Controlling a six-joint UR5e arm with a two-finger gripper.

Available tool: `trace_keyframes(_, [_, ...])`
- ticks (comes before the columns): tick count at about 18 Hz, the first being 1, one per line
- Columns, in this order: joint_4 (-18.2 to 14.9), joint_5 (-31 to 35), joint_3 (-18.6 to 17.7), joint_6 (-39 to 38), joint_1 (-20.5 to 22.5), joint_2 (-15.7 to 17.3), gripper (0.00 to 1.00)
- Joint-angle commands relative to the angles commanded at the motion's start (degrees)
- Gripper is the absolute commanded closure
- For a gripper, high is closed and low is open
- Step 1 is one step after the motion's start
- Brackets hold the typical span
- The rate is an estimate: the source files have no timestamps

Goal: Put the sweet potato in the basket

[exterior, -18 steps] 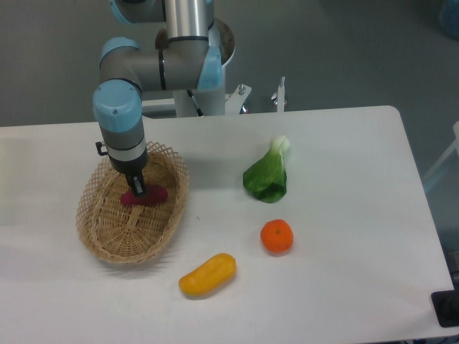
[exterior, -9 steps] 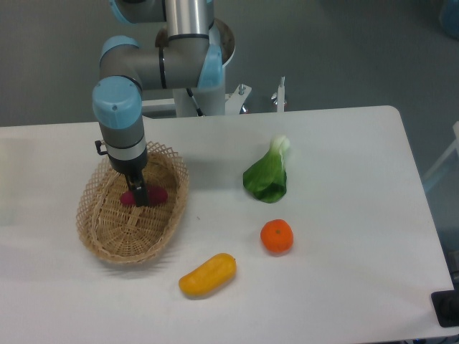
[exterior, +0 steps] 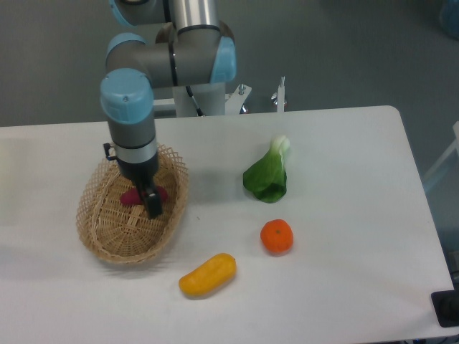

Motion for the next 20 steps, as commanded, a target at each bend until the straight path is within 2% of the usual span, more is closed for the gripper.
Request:
trace_keyframes(4, [-0.18,-0.09,4.13,0.62,2.38,-1.84,0.00])
trace_keyframes(6, [-0.61,0.00,8.07,0.62,2.91,-4.12,0.00])
trace_keyframes(8, [-3.94,-0.09,12.03,1.14,4.75,-5.71,0.00])
trace_keyframes(10, [-7.89,-0.09,14.94,6.13,6.07,-7.03,0.00])
trace_keyframes(12, [-9.05,0.26,16.00,7.47,6.52,-8.17,0.00])
trace_keyframes(14, [-9.23,0.26,16.00,7.91,8.70,-8.62,0.00])
trace_keyframes(20, [-8.70,0.62,15.04,8.35,13.72,-10.37,0.00])
